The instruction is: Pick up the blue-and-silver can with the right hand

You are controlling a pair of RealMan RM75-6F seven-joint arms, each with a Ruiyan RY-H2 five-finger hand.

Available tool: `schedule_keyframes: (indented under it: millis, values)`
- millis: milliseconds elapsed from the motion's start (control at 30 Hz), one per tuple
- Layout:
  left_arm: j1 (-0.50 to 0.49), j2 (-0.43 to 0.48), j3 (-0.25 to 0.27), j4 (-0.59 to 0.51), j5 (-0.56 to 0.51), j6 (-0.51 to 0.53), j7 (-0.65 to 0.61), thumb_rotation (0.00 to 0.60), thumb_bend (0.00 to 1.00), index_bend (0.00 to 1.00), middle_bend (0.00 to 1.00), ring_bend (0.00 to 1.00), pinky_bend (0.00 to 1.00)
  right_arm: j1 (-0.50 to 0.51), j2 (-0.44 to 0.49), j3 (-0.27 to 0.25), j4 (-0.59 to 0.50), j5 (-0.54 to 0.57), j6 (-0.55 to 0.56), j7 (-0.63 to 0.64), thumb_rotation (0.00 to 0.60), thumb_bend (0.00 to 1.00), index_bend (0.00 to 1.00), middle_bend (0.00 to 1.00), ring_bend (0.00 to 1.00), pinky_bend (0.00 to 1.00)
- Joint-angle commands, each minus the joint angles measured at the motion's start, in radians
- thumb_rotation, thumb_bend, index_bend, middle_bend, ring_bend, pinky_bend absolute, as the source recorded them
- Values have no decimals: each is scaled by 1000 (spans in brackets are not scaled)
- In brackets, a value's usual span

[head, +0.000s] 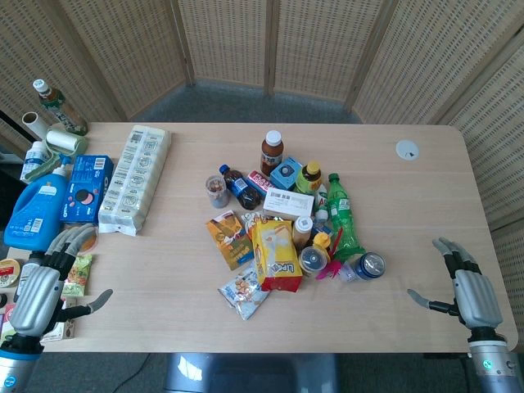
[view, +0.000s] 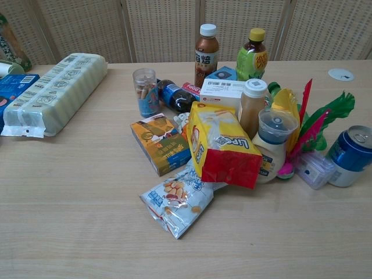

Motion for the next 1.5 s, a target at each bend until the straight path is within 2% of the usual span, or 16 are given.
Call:
schedule_keyframes:
  millis: [33,333,867,1500]
  values:
    - [-5,-3,-4,0,-5,-7,0,600,268,53,57,32,0,2,0,1,-2,2,-5,-3,374,0,0,0,0,0]
    - [-18,9,-23,-23,2,-9,-10,600,266,53,56,32,0,22,-17,-19,27,-24,-64,48,377,0,0,0,0,0]
    - [-45,11,-49,-49,-35,-42,20,600,262,53,55,31,0,67,-69,-15,65,0,-140,16,373,0,0,0,0,0]
    - [-49,17,-50,-76,-30,-46,53,600,259,52,54,27,0,96,-237,17,239,65,-182,52,363,0,0,0,0,0]
